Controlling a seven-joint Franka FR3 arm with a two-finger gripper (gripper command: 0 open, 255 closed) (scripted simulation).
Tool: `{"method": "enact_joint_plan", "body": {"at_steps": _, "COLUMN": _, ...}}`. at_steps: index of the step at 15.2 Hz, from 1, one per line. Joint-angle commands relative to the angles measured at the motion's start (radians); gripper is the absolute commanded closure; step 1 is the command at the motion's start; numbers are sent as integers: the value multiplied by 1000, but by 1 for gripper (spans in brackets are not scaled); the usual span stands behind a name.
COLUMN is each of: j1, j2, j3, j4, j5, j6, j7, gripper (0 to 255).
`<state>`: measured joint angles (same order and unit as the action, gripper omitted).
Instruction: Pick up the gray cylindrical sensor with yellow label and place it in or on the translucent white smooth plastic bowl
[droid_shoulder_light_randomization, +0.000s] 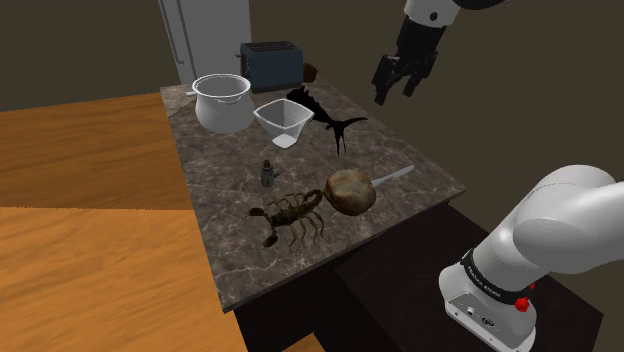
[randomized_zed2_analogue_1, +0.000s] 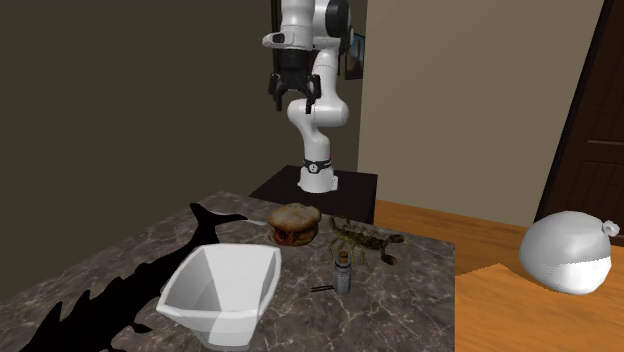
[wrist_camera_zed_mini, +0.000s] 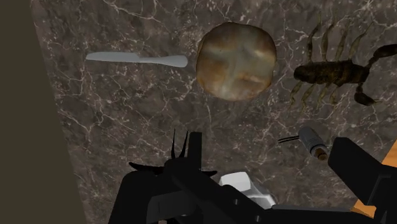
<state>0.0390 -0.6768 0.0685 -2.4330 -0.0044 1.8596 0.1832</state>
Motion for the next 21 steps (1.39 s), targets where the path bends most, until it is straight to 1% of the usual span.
{"method": "enact_joint_plan", "body": {"at_steps": 1, "j1": 6, "j2": 52, "j3": 22, "j4": -5, "j5": 8, "j6": 61, "j7": 26, "gripper": 0}}
{"method": "enact_joint_plan", "body": {"at_steps": 7, "j1": 19, "j2": 237, "j3": 91, "j4": 7, "j5": 11, "j6": 237, "j7": 109, "gripper": 0}}
{"method": "enact_joint_plan", "body": {"at_steps": 12, "j1": 20, "j2": 414, "j3": 146, "j4": 57, "j5": -15, "j6": 365, "j7": 188, "gripper": 0}}
{"method": "enact_joint_plan", "body": {"at_steps": 16, "j1": 21, "j2": 565, "j3": 184, "j4": 121, "j5": -62, "j6": 449, "j7": 263, "gripper": 0}}
{"method": "enact_joint_plan", "body": {"at_steps": 21, "j1": 37, "j2": 762, "j3": 209, "j4": 233, "j5": -152, "j6": 523, "j7": 368, "gripper": 0}}
